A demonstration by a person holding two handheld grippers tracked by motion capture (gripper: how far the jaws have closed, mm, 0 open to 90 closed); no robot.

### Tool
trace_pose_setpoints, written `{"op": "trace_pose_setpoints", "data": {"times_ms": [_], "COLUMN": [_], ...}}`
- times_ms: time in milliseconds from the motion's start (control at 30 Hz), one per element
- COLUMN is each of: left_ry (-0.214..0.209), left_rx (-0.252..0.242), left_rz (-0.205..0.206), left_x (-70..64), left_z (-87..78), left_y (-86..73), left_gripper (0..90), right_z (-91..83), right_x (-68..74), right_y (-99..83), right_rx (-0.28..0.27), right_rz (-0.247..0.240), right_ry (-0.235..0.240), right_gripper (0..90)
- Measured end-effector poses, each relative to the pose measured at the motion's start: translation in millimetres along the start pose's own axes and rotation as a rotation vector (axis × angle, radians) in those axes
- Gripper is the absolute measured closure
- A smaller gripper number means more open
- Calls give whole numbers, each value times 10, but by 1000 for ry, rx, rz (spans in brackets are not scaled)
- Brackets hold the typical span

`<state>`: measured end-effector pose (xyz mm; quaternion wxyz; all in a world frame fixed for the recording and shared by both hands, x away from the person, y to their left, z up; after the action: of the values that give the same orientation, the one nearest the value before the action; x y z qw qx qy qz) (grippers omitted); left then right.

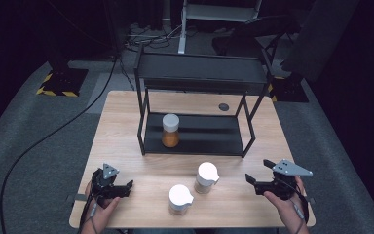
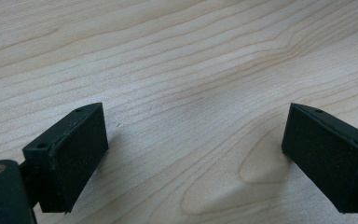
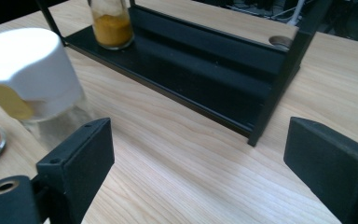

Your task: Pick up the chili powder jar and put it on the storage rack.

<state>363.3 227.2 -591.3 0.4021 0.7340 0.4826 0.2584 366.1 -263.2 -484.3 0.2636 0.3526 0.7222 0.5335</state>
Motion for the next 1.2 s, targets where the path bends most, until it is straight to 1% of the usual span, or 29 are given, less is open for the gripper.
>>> {"op": "trace_pose_setpoints", "data": {"times_ms": [33, 133, 200, 400, 700, 767, 933, 1067, 1200], "left_ry": [-1, -1, -1, -1, -9, -9, -8, -8, -8], "left_rx": [-1, 1, 0, 1, 4, 4, 4, 4, 4], "left_rz": [0, 1, 0, 1, 5, 6, 6, 5, 5], "left_x": [0, 1, 0, 0, 0, 0, 0, -1, -1], "left_z": [1, -1, -1, -4, -3, -2, -2, -2, -2], "left_y": [0, 0, -1, -2, -3, -3, -3, -4, -4], "left_gripper": [65, 65, 65, 64, 55, 54, 54, 53, 53], "right_z": [13, 29, 53, 90, 131, 140, 154, 155, 162], "right_x": [57, 109, 189, 309, 542, 594, 731, 810, 866], "right_y": [32, 60, 100, 160, 289, 311, 373, 421, 453], "right_rx": [-2, -4, -6, -9, -16, -20, -21, -23, -24], "right_rz": [-3, -8, -14, -22, -38, -36, -52, -63, -63], "right_ry": [8, 14, 27, 48, 87, 96, 122, 132, 138], "right_gripper": [84, 84, 86, 86, 82, 82, 82, 81, 81]}}
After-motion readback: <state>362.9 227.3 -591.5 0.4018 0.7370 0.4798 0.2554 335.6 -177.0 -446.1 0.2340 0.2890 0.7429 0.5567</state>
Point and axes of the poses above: each handheld gripper's, and its own axes: z roughly forward along the jaws, y roughly out of its top, x roughly to its left, the point moved 6 cm from there along z, roughly forward along the jaws, and after that the axes turned 13 degrees about -x, right-handed, at the moved point
